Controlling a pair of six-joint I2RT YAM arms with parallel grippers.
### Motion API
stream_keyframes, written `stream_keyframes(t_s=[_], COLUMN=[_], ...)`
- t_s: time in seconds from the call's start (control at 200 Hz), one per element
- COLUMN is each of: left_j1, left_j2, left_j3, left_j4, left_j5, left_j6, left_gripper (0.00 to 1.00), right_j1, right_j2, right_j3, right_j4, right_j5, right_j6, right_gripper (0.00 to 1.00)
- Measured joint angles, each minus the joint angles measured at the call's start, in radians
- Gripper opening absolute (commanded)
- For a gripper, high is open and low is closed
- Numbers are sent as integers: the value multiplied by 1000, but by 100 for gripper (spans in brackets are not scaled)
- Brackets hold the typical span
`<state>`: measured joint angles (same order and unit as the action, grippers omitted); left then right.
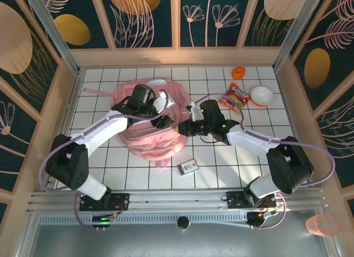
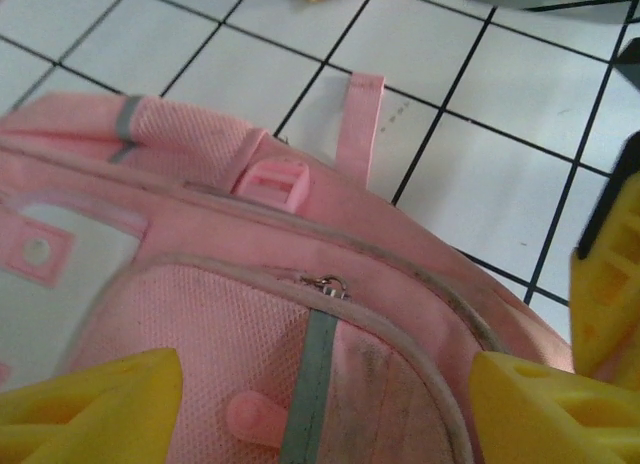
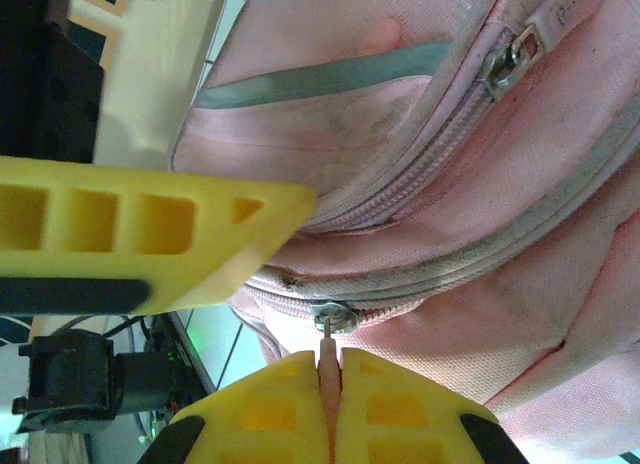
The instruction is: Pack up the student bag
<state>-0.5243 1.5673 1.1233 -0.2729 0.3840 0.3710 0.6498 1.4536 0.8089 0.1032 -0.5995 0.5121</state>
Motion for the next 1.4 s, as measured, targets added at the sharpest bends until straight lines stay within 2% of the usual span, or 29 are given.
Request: stream_keyframes(t_s=[0.275,0.44,0.47,0.54,0.561,0.711,0.876,1.046,1.396], left_j1=[-47,-76,-79,-87,-92,-117,-99,-47,-6], left_j2=[76,113,121,140,145,132,24,-72,-111], left_j3=[41,69,73,84,86,75,3,-46,-75], left_j4=[-30,-29,-29,-31,-31,-18,56,98,73], left_j5=[-117,-165,-177,-192,-196,-212,-211,-140,23], left_j6=[-103,-129,-134,-147,-155,-141,-109,-78,45], left_gripper=[81,78,71,38,31,0,0,0,0], right_j1=[0,0,0,0,0,-8,-27,-47,-114], right_j2=[0,-5,-6,-6,-6,-12,-29,-45,-43], right_j3=[-34,-38,-39,-42,-43,-48,-53,-53,-2], right_j4=[51,52,51,51,50,51,61,82,12], right_j5=[0,2,5,14,19,39,10,-31,-76], right_j6=[31,45,45,45,45,46,48,44,-18], right_gripper=[0,0,0,0,0,0,0,0,0])
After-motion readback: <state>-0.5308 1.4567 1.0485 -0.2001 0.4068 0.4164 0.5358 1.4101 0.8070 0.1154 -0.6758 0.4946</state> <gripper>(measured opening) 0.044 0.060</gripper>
